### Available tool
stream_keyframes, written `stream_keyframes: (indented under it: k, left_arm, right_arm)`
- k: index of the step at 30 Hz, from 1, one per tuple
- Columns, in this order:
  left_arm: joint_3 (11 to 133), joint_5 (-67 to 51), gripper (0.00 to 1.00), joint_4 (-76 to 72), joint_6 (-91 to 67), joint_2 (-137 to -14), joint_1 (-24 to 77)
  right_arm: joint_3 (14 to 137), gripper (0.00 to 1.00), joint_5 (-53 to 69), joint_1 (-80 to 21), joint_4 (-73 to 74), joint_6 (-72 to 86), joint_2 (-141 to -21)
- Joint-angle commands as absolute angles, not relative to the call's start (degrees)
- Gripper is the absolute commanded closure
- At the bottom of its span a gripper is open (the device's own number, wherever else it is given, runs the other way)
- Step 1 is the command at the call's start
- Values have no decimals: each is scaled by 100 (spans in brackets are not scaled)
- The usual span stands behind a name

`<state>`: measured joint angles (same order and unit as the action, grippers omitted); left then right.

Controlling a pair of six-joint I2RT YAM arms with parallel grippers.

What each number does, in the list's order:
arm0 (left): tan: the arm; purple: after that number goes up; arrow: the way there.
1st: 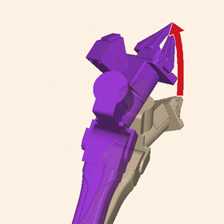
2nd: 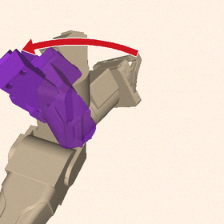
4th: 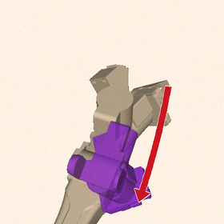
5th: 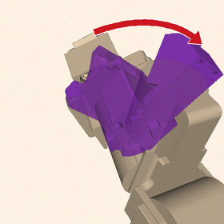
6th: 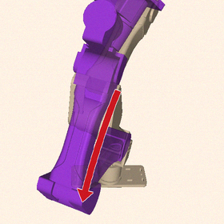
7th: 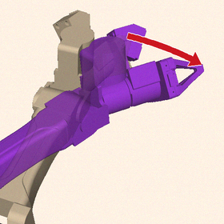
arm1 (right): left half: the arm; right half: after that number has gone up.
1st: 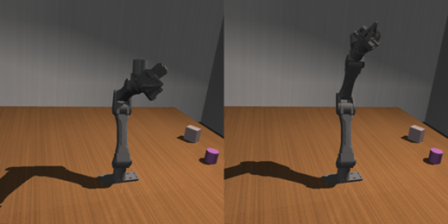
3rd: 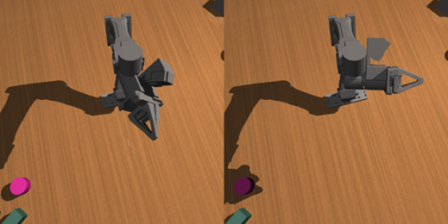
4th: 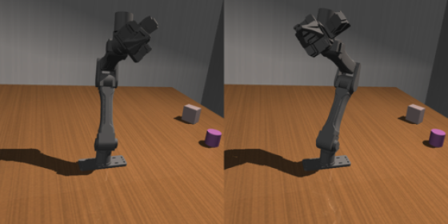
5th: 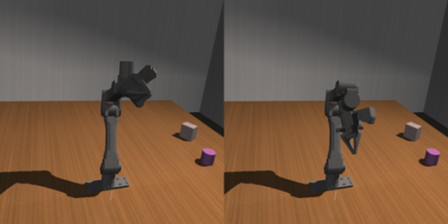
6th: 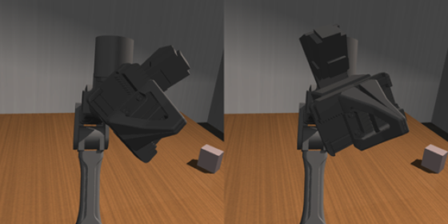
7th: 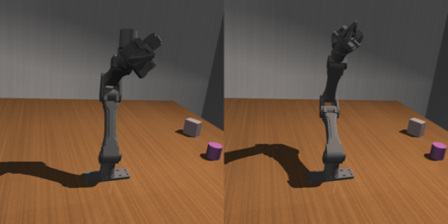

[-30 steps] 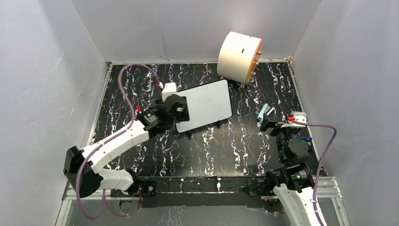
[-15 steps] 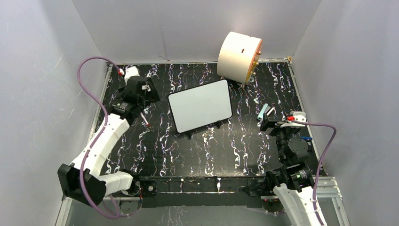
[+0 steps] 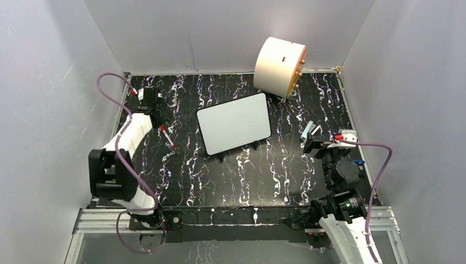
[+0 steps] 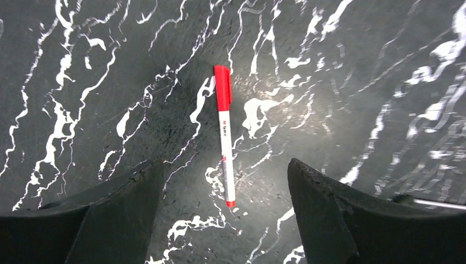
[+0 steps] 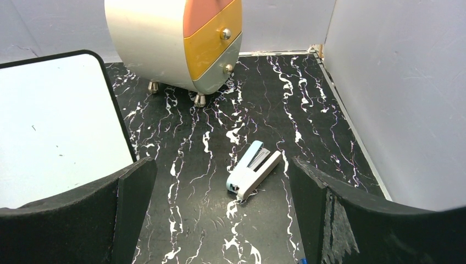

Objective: Write a sentence on the whiteboard
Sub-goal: Open the whiteboard marker at the center of the board.

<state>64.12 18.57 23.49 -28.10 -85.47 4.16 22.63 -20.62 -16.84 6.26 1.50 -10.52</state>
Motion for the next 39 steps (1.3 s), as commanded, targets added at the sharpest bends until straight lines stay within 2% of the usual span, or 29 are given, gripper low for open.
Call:
stream_keyframes:
  k: [1,10,31,39]
  left_arm:
    - [6622,1949,22,2415,-2609,-9103,359]
    - [6939,1390,39,2343,-2688,-10021,110]
    - [7069,1210,68,2430,-2518,-10749,9]
    - [7092,1177,85,2574,-2325,-10877,9]
  right_arm:
    - [2259,1,-2089,-1659,357,132,-1087]
    - [2258,1,-2095,-1657,343,122,-1141]
    - [2259,1,-2081,-1656,335,108,-1246]
    - [2294,1,-2120,-1654,362,105,-1309]
